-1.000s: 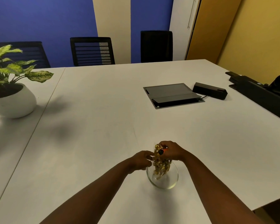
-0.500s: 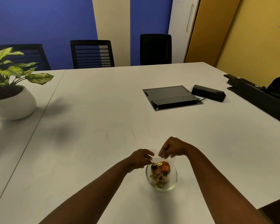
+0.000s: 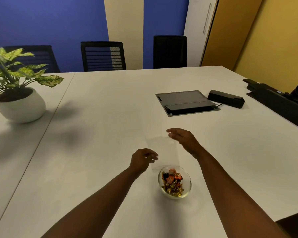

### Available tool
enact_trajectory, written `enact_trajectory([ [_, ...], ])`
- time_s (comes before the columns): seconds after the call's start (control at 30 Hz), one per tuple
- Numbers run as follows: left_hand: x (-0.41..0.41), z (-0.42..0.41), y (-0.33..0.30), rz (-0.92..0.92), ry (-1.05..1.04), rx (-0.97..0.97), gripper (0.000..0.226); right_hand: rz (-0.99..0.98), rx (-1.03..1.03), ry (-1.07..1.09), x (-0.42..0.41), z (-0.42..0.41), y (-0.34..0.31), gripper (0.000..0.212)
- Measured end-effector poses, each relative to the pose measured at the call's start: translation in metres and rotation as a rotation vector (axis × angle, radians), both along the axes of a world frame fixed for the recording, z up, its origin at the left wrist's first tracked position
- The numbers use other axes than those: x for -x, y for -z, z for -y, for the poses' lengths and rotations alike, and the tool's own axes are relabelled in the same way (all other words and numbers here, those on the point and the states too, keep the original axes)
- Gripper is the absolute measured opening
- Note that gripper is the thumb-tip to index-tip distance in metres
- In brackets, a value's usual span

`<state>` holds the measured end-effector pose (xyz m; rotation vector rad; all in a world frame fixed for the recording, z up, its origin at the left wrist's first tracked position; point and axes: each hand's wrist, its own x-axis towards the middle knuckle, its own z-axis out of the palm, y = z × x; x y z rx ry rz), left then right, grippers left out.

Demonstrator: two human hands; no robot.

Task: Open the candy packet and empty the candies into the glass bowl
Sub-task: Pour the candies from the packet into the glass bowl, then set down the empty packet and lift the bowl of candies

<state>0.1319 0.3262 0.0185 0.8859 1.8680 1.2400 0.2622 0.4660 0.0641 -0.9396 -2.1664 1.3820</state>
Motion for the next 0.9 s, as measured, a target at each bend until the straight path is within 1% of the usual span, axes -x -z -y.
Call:
enact_trajectory([
  [0.07,0.009,0.008,-0.001,0.097,-0.089,-0.013,0.018,-0.043,0.105,0.134,-0.002,0.001,0.009,0.029],
  [0.1,0.014,0.013,0.0,0.126,-0.128,-0.009,0.02,-0.011,0.131,0.189,-0.003,0.001,0.015,0.028],
  [0.17,0.023,0.022,0.003,0.162,-0.187,0.018,0.029,0.171,0.119,0.244,-0.008,0.0,0.03,0.028],
  [0.23,0.032,0.033,0.01,0.185,-0.227,0.064,0.034,0.391,0.129,0.202,-0.014,0.001,0.045,0.033],
  [0.27,0.036,0.039,0.014,0.193,-0.236,0.099,0.034,0.457,0.163,0.167,-0.015,0.002,0.051,0.038],
  [0.37,0.043,0.056,0.027,0.228,-0.208,0.245,0.033,0.607,0.256,0.089,-0.018,0.007,0.063,0.045],
  [0.43,0.046,0.064,0.035,0.255,-0.189,0.326,0.03,0.681,0.275,0.037,-0.017,0.01,0.067,0.044],
  [0.53,0.047,0.074,0.045,0.279,-0.196,0.397,0.027,0.725,0.273,0.003,-0.016,0.014,0.072,0.034],
  [0.63,0.046,0.081,0.055,0.267,-0.197,0.444,0.025,0.718,0.269,-0.006,-0.016,0.016,0.076,0.034],
  [0.73,0.047,0.086,0.063,0.208,-0.217,0.485,0.024,0.686,0.281,-0.006,-0.016,0.018,0.08,0.036],
  [0.83,0.048,0.085,0.068,0.136,-0.224,0.509,0.029,0.648,0.283,0.016,-0.017,0.018,0.083,0.033],
  [0.9,0.049,0.082,0.068,0.042,-0.203,0.551,0.022,0.645,0.273,0.022,-0.017,0.018,0.082,0.032],
])
